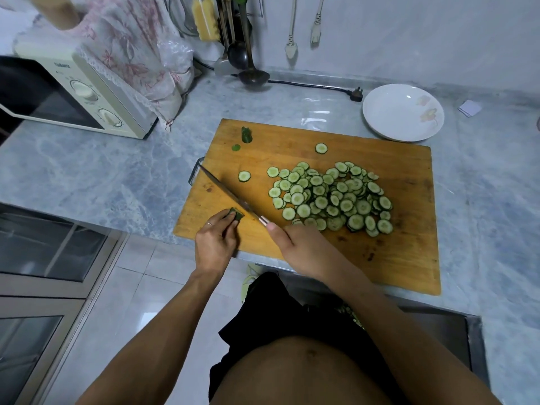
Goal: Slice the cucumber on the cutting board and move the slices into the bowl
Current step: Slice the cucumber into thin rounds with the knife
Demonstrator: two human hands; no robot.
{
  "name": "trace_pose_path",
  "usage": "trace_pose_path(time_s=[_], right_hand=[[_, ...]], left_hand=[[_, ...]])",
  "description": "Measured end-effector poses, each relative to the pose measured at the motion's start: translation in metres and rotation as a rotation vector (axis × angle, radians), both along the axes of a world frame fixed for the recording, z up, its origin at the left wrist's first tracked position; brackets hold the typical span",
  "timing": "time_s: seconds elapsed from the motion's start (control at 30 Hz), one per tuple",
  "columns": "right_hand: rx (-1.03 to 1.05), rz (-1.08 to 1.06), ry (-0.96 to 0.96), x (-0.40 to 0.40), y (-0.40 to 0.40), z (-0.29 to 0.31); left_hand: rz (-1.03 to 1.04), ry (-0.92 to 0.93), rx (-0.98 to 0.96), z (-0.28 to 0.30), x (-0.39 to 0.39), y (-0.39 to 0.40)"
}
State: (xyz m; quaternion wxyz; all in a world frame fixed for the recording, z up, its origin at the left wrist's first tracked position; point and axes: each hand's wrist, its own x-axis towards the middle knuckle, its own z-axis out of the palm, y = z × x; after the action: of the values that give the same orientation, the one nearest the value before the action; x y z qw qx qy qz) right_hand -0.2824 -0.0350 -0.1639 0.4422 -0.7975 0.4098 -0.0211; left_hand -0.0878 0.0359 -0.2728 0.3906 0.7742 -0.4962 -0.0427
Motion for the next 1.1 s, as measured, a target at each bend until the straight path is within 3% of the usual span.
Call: trace_pose_path(time_s=[0.63,1.1], right_hand=[[-0.025,0.037,0.017,0.011,0.015,-0.003],[0.04,-0.016,0.056,0.034,-0.003,-0.014]], left_hand=[[0.015,-0.031,0.077,-0.007,-0.004,0.001],[0.013,-0.035,-0.006,-0.002,-0.007,0.0]])
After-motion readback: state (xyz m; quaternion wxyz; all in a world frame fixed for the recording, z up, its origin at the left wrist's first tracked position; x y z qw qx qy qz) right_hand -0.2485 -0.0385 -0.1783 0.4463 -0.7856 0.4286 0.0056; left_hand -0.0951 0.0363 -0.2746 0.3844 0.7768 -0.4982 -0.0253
